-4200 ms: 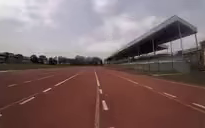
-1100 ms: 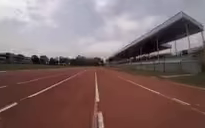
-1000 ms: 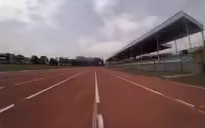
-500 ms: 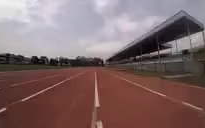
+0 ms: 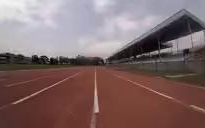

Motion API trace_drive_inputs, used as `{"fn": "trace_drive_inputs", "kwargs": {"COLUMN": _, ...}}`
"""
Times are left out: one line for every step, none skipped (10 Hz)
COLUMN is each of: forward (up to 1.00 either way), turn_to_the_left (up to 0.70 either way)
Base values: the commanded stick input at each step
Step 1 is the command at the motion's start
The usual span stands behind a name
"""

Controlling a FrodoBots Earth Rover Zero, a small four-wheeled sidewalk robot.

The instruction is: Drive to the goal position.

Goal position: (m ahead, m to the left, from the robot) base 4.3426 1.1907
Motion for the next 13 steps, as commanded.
{"fn": "trace_drive_inputs", "kwargs": {"forward": 0.45, "turn_to_the_left": 0.01}}
{"fn": "trace_drive_inputs", "kwargs": {"forward": 0.45, "turn_to_the_left": 0.01}}
{"fn": "trace_drive_inputs", "kwargs": {"forward": 0.45, "turn_to_the_left": 0.01}}
{"fn": "trace_drive_inputs", "kwargs": {"forward": 0.45, "turn_to_the_left": 0.01}}
{"fn": "trace_drive_inputs", "kwargs": {"forward": 0.45, "turn_to_the_left": 0.01}}
{"fn": "trace_drive_inputs", "kwargs": {"forward": 0.45, "turn_to_the_left": 0.01}}
{"fn": "trace_drive_inputs", "kwargs": {"forward": 0.45, "turn_to_the_left": 0.01}}
{"fn": "trace_drive_inputs", "kwargs": {"forward": 0.45, "turn_to_the_left": 0.01}}
{"fn": "trace_drive_inputs", "kwargs": {"forward": 0.45, "turn_to_the_left": 0.01}}
{"fn": "trace_drive_inputs", "kwargs": {"forward": 0.45, "turn_to_the_left": 0.01}}
{"fn": "trace_drive_inputs", "kwargs": {"forward": 0.45, "turn_to_the_left": 0.01}}
{"fn": "trace_drive_inputs", "kwargs": {"forward": 0.45, "turn_to_the_left": 0.01}}
{"fn": "trace_drive_inputs", "kwargs": {"forward": 0.45, "turn_to_the_left": 0.01}}
